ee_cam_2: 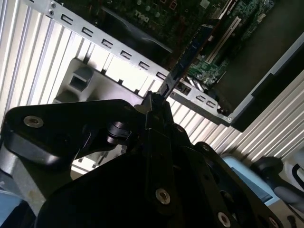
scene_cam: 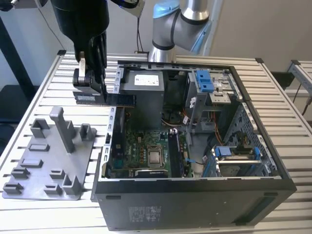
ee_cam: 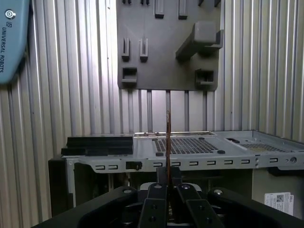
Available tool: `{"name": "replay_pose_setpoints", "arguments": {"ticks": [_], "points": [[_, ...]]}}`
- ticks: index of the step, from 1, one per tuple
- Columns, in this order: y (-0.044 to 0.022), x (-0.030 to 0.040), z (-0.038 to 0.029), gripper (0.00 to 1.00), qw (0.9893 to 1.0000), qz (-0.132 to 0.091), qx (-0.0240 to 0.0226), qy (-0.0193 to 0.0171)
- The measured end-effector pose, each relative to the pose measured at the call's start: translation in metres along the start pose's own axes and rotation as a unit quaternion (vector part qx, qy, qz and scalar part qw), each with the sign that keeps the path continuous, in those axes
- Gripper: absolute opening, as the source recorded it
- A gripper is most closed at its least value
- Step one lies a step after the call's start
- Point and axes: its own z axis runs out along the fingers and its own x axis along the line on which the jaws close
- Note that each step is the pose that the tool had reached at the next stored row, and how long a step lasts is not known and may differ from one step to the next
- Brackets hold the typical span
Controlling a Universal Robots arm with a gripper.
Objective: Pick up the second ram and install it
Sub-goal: 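Pick up the second ram and move it above second insertion slot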
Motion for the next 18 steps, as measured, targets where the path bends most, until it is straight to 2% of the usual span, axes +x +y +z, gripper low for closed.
{"name": "replay_pose_setpoints", "arguments": {"ticks": [6,18], "points": [[-0.0102,-0.0004,0.0001,0.14,1.0,0.0,0.0,0.0],[-0.045,-0.0018,0.0006,0.14,1.0,0.0,-0.0002,0.0]]}}
